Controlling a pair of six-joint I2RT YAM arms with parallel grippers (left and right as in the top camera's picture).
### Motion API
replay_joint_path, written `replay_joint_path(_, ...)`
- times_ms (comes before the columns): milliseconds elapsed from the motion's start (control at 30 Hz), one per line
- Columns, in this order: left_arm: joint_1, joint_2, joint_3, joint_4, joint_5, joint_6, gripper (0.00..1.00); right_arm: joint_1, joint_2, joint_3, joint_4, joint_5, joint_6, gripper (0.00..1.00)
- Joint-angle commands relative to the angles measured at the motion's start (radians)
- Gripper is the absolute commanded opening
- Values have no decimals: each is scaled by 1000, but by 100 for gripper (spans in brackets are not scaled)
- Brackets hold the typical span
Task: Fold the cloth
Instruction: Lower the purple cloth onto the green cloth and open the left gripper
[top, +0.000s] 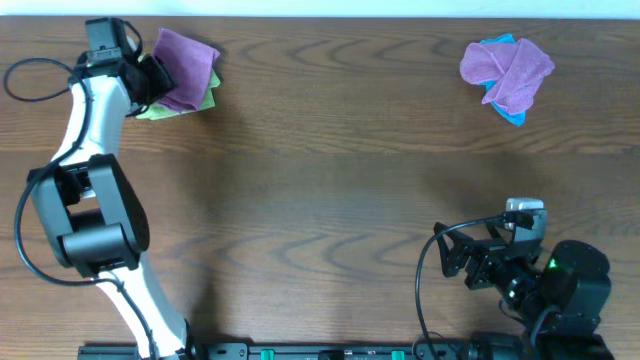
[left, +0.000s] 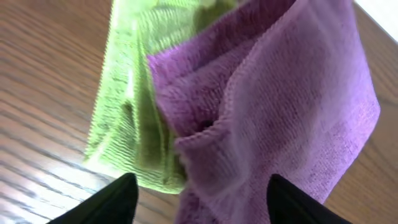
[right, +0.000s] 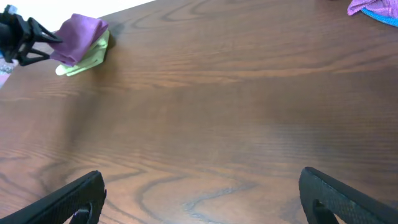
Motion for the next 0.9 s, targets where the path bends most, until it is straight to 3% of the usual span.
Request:
replay_joint_path(0,11,-93,23,-1,-11,4,72,-7,-4,-6,-1,-1,10,99)
replay_joint_path(200,14,-166,23,4,-3,3,75,-7,-4,-6,-1,-1,11,99)
replay_joint_path(333,8,-184,23,20,88,-7,69,-7,-4,-6,-1,-1,11,99)
replay_joint_path(367,4,-182,23,29,119,-21,61,-7,-4,-6,-1,-1,11,99)
replay_joint_path(467,-13,-161,23,54,139,-63,20,-7,-4,-6,-1,-1,11,99)
replay_joint_path(533,-26,-139,23,69,139,-70,6,-7,-4,-6,-1,-1,11,99)
replay_joint_path(867,-45,10,23,146,76,-88,6,-7,-4,-6,-1,-1,11,99)
